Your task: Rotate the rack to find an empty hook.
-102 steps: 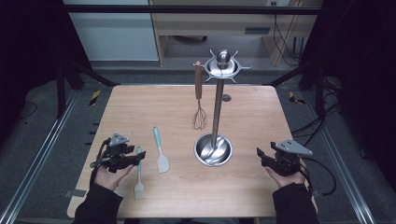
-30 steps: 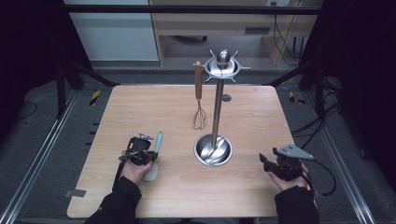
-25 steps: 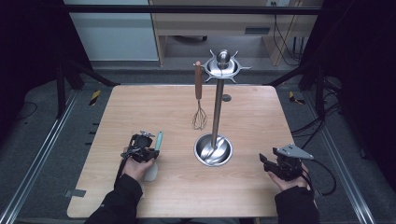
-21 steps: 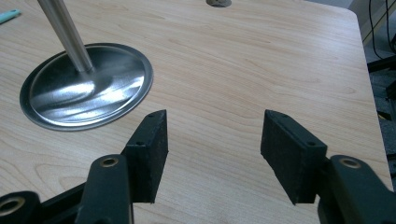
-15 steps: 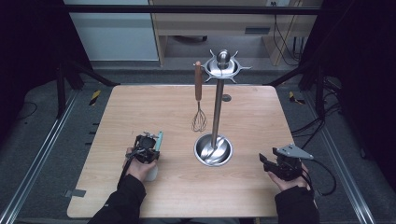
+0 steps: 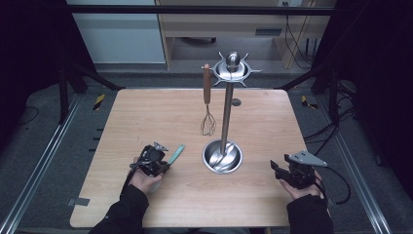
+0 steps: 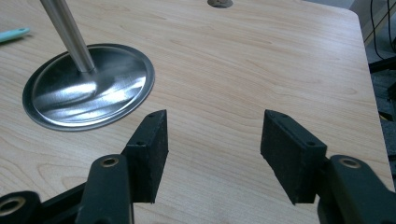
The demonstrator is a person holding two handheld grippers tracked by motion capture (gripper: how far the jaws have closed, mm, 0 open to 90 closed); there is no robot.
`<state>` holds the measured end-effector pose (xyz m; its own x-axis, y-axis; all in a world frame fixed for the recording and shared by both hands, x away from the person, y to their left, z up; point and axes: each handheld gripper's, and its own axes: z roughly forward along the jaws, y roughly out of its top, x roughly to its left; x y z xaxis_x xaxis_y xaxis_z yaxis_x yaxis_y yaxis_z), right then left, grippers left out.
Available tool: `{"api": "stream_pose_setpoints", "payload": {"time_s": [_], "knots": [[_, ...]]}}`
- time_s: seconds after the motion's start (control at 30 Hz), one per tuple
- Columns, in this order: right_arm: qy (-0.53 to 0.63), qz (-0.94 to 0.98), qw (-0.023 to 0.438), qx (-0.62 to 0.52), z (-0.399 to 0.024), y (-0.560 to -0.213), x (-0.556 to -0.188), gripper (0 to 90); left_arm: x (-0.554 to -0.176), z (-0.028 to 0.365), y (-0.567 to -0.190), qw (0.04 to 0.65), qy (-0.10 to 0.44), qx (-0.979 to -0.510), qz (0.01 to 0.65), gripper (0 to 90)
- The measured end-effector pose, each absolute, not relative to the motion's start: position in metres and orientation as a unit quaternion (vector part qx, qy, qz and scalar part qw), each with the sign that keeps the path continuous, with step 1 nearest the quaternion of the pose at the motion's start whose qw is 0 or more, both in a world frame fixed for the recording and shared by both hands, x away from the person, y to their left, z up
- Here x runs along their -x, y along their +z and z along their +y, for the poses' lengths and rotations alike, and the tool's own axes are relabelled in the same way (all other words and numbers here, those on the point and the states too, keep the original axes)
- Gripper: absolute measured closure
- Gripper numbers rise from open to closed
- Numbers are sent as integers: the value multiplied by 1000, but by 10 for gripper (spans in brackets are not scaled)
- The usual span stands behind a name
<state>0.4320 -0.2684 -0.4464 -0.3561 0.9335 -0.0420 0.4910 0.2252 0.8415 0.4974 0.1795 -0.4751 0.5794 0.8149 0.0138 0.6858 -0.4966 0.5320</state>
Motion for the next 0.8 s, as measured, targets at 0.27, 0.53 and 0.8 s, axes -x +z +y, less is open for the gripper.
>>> {"api": "stream_pose_setpoints", "payload": {"time_s": [0.27, 0.53, 0.8], "knots": [[385, 728, 286, -489, -268, -447, -432, 418, -491, 184, -475, 244, 127, -866, 417, 752], [385, 728, 286, -490, -268, -447, -432, 419, -491, 187, -478, 245, 113, -872, 410, 769], [386, 728, 284, -490, -268, -447, -432, 420, -492, 178, -475, 217, 123, -877, 410, 791]]}}
